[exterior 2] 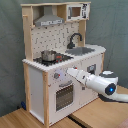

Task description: Play with the kitchen

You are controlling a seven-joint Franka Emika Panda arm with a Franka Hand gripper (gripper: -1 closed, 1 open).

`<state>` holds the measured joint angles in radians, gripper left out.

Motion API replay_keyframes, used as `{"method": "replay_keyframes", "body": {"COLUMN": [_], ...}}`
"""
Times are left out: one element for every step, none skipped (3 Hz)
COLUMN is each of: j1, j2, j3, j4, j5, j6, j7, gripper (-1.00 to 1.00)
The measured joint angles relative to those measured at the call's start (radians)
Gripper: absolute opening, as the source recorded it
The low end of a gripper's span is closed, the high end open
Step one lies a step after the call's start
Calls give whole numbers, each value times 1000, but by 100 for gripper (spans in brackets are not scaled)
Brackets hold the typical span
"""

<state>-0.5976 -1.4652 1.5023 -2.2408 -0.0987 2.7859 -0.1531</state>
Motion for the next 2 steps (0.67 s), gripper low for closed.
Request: {"method": "replay_keyframes", "body": {"j1": [1, 0], "j2": [15, 38], "j3": [-100, -172], "j4": [16, 40], "j5": [1, 1], "j6": [-13, -50], "j7": [-26, -102], "gripper": [100, 100]}}
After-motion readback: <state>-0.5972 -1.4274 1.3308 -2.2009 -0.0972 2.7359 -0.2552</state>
